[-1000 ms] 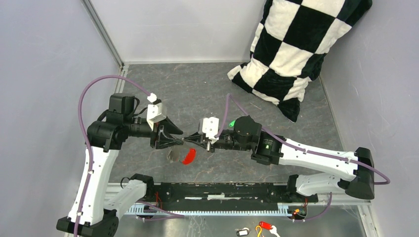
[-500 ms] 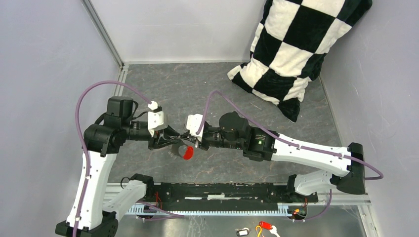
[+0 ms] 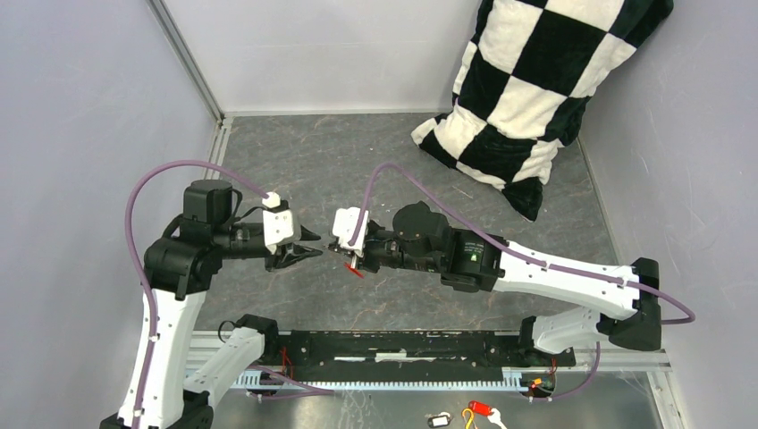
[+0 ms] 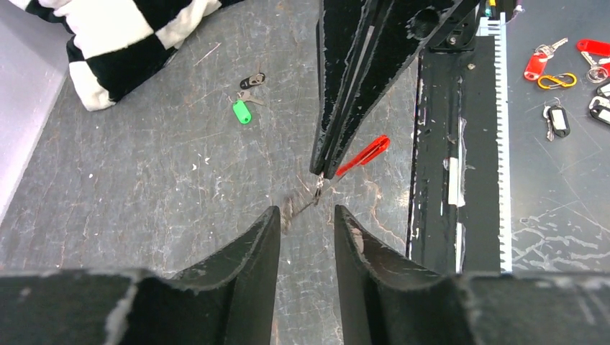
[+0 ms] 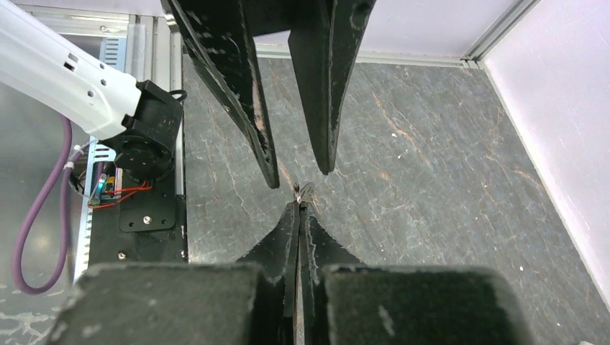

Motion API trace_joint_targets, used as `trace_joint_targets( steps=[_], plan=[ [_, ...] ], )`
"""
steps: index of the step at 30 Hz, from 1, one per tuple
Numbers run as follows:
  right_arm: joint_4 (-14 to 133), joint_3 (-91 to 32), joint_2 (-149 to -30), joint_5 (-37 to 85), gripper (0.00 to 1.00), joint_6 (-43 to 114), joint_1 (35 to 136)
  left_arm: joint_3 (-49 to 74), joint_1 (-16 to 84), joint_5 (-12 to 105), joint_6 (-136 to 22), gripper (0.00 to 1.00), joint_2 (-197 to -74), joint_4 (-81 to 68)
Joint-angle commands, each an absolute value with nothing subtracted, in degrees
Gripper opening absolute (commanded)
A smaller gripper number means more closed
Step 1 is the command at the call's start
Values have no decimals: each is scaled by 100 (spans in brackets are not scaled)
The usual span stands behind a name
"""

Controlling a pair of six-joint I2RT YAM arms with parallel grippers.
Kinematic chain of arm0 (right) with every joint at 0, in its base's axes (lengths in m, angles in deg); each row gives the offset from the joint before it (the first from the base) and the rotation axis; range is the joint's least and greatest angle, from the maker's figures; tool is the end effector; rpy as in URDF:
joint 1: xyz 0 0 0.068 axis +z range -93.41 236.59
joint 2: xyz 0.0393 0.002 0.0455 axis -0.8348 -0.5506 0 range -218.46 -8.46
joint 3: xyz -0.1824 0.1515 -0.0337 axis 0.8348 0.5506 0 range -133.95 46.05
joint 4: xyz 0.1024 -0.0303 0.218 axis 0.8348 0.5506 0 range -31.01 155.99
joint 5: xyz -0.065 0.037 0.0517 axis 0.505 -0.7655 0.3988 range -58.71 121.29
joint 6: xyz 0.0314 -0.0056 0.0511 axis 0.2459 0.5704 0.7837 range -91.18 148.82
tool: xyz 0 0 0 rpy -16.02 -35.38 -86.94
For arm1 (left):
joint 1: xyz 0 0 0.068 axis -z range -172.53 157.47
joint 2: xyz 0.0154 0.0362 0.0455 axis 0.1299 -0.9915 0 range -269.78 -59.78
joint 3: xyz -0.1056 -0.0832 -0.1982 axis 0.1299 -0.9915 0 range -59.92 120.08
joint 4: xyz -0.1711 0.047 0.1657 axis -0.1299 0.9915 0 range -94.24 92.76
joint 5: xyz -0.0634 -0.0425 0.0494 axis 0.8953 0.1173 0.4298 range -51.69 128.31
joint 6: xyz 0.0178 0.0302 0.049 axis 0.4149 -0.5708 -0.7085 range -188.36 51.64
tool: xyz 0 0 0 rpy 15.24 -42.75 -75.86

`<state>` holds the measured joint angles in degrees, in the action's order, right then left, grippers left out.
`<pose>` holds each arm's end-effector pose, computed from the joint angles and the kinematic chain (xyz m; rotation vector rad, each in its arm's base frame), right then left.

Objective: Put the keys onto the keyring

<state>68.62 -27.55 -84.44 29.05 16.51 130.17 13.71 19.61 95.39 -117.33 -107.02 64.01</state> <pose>0.0853 0.2955 0.3621 -1.2832 1.3359 0.7952 0.1019 -0.0602 0.3701 1.4057 1.4448 -0.7345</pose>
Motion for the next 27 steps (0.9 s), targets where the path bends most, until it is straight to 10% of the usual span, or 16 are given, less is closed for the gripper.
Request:
trace_joint_targets(
  steps=[1, 15, 27],
  plan=[
    [6764, -3169, -8531, 3069, 0, 1590, 13133, 1229, 1986, 9708, -11660, 36, -10684, 6140],
    [7324, -3815, -8909, 3453, 0, 1621, 13290, 1243, 1986, 9796, -11441, 5, -10636, 6027],
    [7800, -4288, -9216, 3877, 0, 1599, 13482, 1163, 1986, 9509, -11642, 23, -10559, 6031]
  ],
)
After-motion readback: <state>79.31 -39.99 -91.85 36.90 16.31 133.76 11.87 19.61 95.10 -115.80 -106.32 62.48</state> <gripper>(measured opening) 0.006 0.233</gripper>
